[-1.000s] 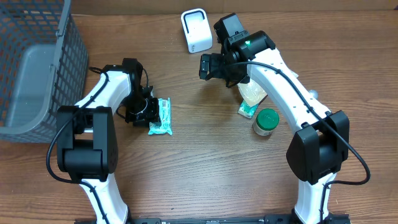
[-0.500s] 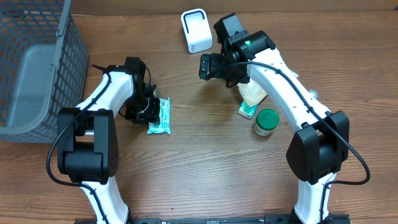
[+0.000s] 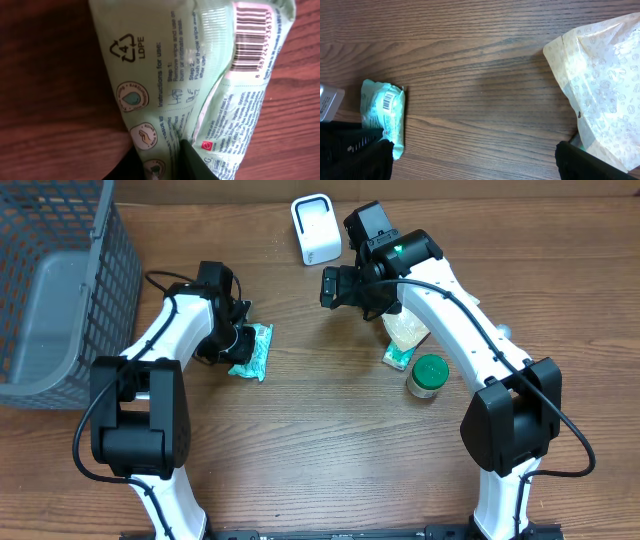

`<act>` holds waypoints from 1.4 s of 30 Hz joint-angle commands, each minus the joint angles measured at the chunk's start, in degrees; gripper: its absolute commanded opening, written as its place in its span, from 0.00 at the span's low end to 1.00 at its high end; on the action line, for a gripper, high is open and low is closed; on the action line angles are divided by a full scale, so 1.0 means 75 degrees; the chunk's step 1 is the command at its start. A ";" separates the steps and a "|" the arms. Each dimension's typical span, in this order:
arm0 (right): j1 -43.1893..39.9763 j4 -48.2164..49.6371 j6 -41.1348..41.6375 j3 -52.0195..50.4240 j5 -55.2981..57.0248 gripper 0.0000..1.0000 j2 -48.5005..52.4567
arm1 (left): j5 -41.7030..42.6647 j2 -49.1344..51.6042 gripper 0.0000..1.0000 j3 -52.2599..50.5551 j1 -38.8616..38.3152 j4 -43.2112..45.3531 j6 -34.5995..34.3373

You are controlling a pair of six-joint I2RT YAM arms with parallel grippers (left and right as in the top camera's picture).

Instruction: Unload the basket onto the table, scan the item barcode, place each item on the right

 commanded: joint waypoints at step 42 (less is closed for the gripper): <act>-0.0029 0.0009 0.0003 -0.0055 0.0047 1.00 -0.0044 | 0.0379 0.0437 0.63 0.0501 -0.0379 -0.0839 -0.0702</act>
